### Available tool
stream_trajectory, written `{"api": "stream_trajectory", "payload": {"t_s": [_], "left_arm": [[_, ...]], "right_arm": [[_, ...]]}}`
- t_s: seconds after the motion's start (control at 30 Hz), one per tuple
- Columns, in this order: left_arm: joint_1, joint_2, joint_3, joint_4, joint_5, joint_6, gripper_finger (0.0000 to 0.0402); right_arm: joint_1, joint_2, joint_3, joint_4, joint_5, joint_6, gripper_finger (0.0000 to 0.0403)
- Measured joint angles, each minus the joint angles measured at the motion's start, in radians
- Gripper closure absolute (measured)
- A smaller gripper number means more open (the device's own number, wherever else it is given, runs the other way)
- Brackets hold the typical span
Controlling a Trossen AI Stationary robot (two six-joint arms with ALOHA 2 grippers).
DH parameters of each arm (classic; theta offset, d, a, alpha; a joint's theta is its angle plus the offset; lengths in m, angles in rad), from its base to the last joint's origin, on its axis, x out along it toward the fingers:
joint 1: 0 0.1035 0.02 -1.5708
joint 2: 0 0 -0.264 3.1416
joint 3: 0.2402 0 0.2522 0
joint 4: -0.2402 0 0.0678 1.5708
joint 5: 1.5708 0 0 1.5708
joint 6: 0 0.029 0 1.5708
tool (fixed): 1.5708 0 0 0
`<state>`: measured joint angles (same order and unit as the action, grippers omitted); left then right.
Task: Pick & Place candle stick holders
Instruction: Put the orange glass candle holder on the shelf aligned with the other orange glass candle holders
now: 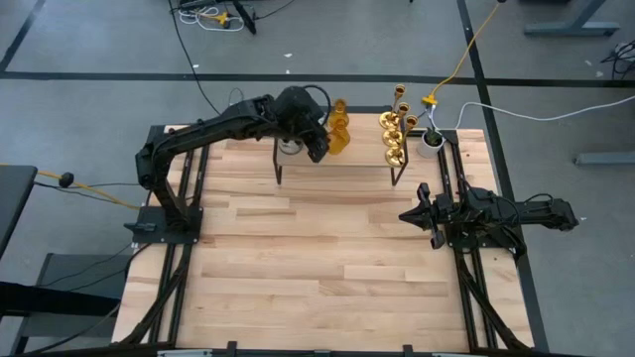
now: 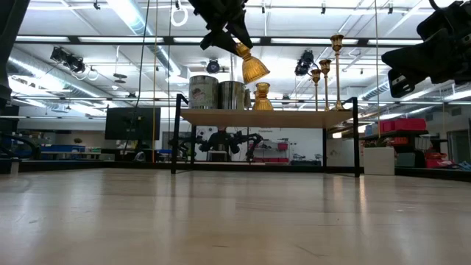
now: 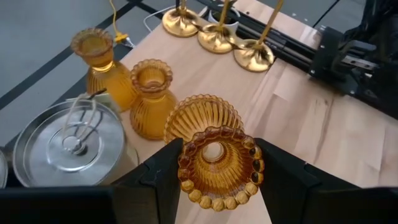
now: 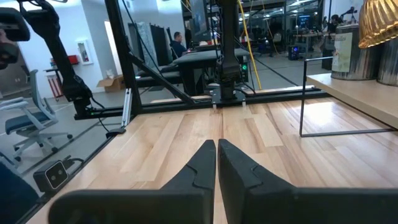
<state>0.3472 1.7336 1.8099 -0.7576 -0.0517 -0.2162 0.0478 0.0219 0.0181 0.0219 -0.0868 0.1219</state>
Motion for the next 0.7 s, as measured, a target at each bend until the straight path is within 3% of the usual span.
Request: {"api": "stream_trajectory", "payload": {"t_s": [0.7], "left_arm": [[0.030,0.070,-0.002,-0.025,0.056,0.078,0.0220]], "right_arm": [[0.000,0.000,0.000,0.000,0.000,0.000,0.0382]]}}
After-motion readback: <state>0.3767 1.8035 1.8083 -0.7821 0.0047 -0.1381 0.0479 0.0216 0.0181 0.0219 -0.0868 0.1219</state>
